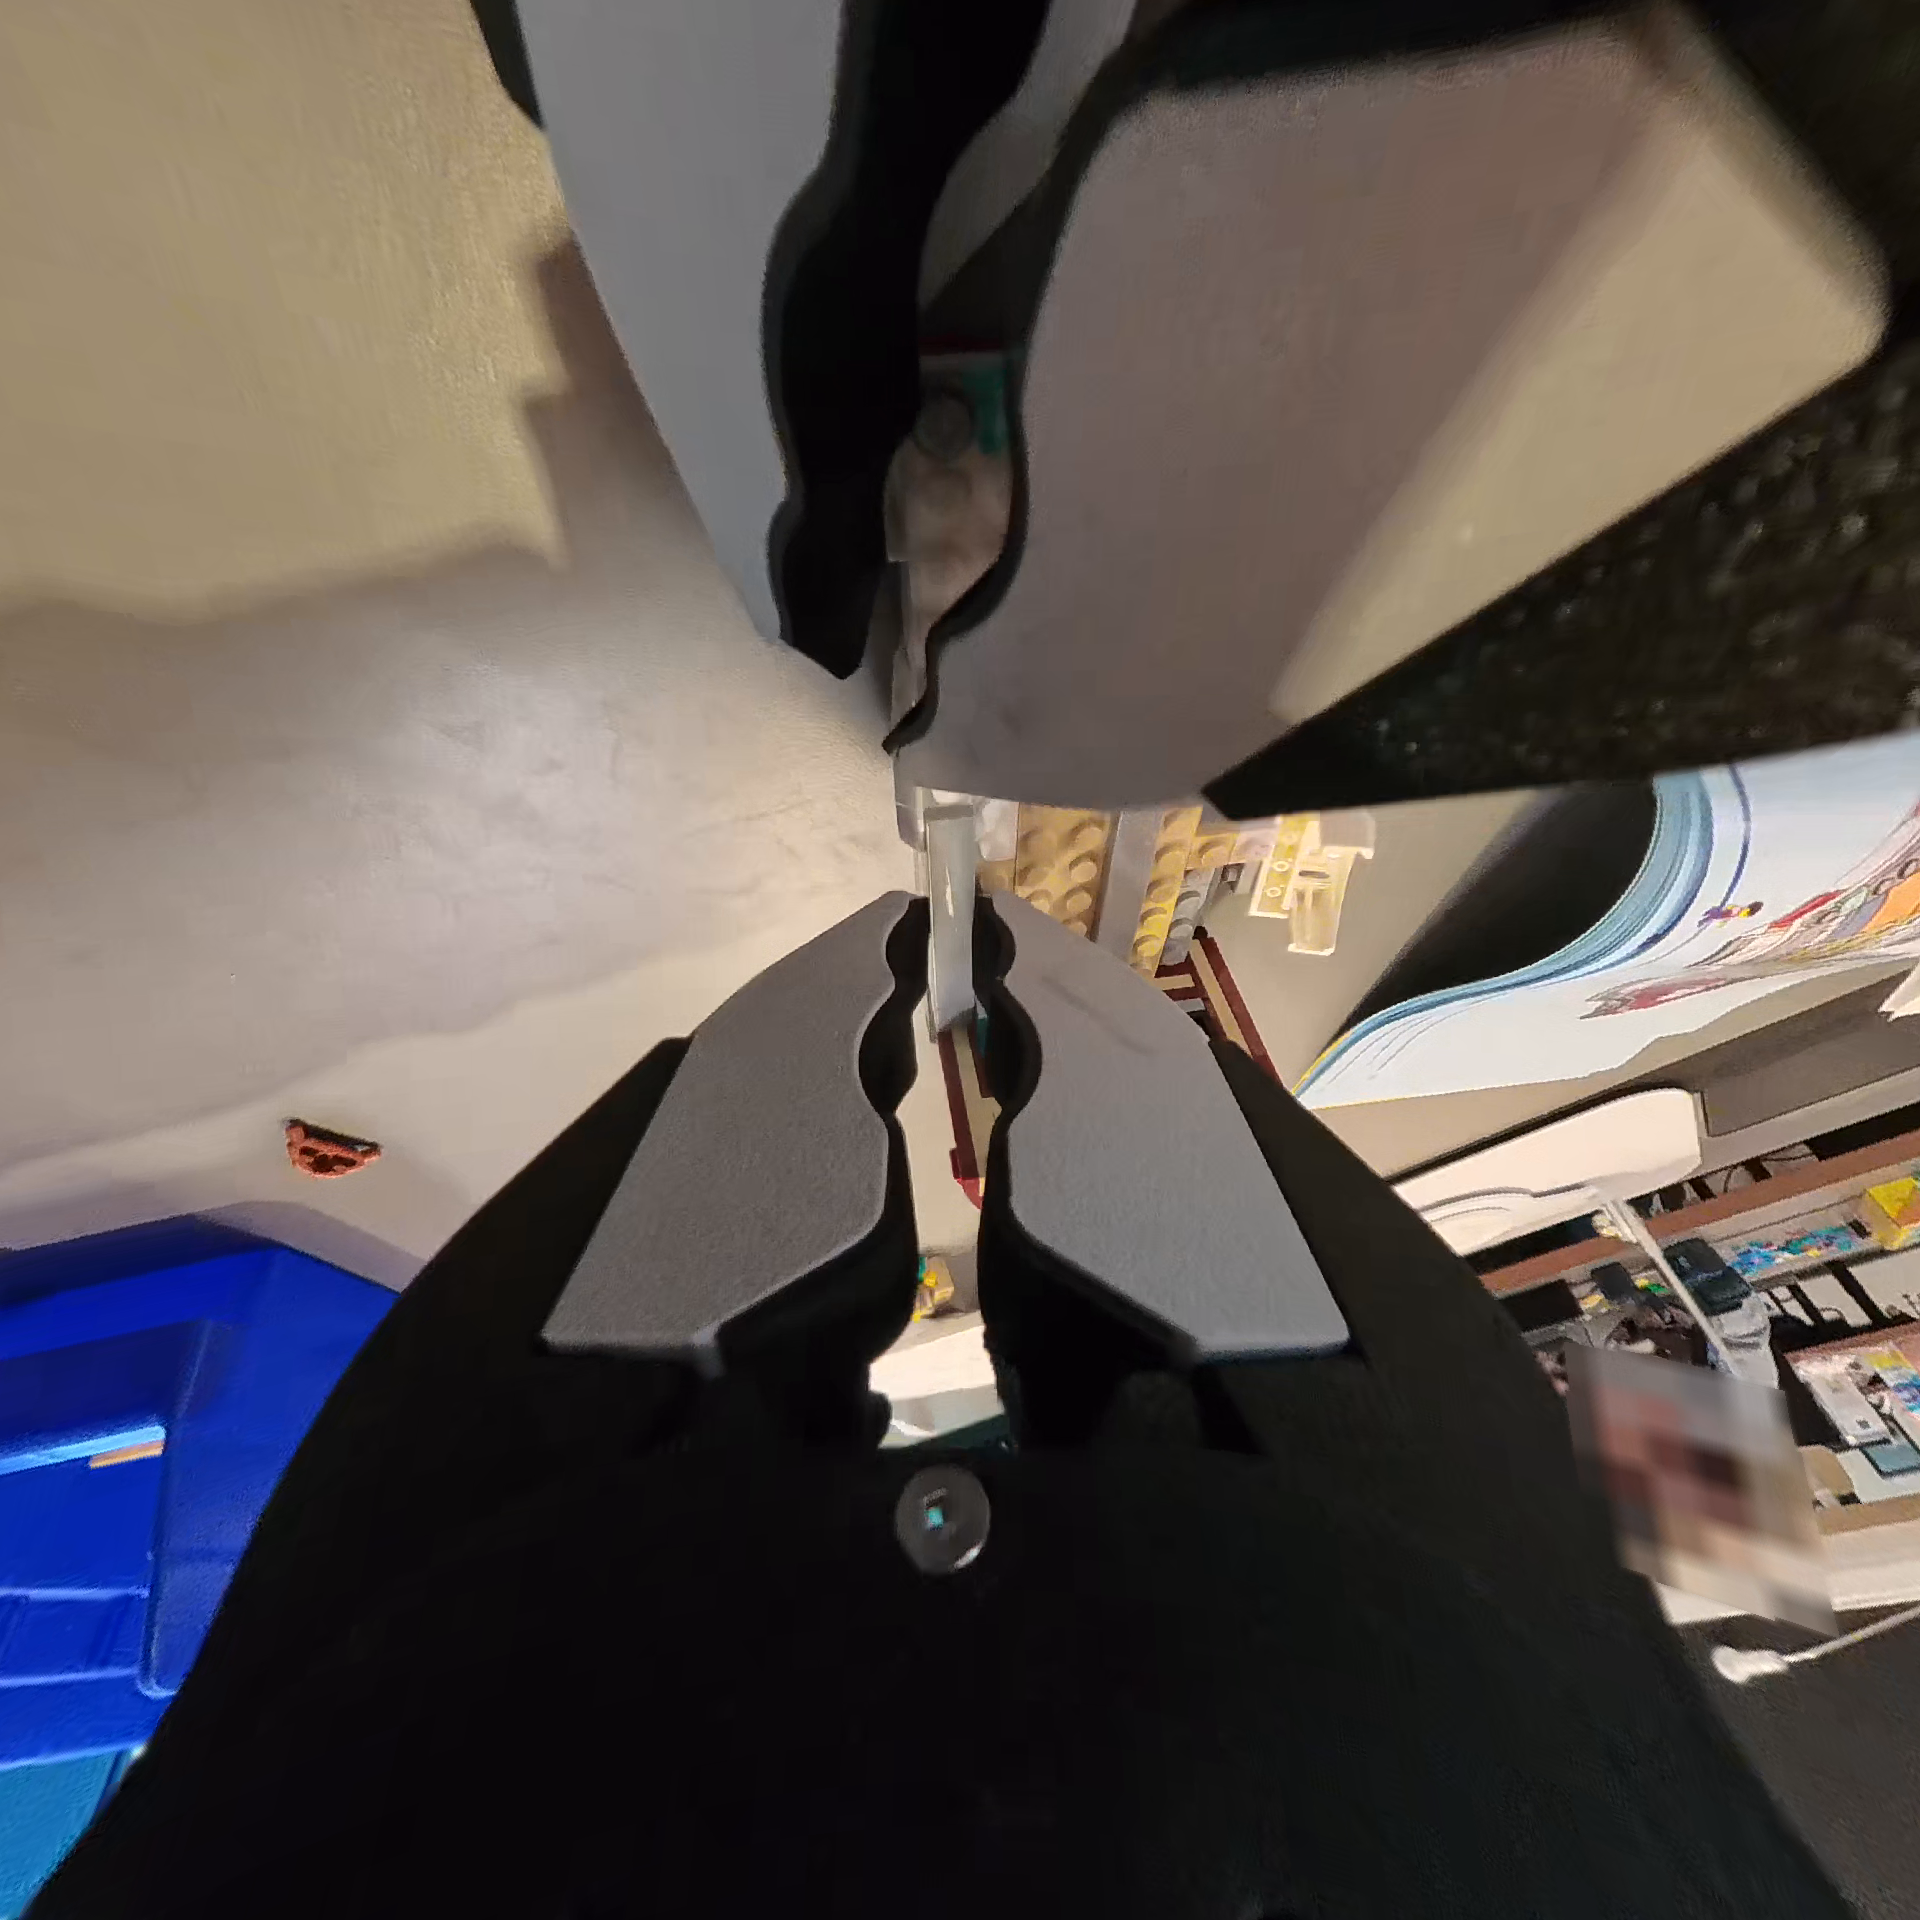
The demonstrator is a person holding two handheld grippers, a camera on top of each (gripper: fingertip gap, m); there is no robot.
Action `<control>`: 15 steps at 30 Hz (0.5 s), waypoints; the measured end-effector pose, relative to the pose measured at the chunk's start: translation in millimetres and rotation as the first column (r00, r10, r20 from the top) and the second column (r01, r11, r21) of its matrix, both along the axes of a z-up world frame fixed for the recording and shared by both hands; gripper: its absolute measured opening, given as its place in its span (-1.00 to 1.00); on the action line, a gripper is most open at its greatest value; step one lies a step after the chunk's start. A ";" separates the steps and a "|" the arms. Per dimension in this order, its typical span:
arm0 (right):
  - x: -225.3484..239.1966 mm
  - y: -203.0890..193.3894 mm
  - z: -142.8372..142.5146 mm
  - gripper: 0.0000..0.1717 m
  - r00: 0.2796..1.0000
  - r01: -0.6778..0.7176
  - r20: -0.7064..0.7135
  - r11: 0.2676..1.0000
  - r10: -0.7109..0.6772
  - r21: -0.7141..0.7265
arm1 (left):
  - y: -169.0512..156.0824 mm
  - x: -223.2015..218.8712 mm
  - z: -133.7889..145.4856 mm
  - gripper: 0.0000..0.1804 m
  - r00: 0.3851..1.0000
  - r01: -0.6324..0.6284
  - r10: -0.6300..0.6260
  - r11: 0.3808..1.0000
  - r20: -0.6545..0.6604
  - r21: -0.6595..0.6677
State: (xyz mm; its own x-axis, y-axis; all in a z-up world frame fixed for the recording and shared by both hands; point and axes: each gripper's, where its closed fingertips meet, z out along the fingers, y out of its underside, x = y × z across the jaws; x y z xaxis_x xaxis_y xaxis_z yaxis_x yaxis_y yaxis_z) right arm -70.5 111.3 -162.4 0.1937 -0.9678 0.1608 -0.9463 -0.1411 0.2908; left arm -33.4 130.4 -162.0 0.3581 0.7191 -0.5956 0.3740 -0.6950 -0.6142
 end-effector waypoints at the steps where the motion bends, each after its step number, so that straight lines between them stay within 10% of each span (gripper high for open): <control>1: -0.1 0.3 0.2 -0.90 1.000 0.002 0.009 1.000 -0.002 0.002 | 0.3 0.0 0.1 -0.84 1.000 0.001 -0.001 1.000 0.000 0.003; 15: -2.4 4.0 2.7 -0.90 0.999 -0.012 0.042 1.000 0.011 0.024 | 1.0 -0.1 -0.4 -0.86 1.000 0.009 -0.009 1.000 0.004 -0.008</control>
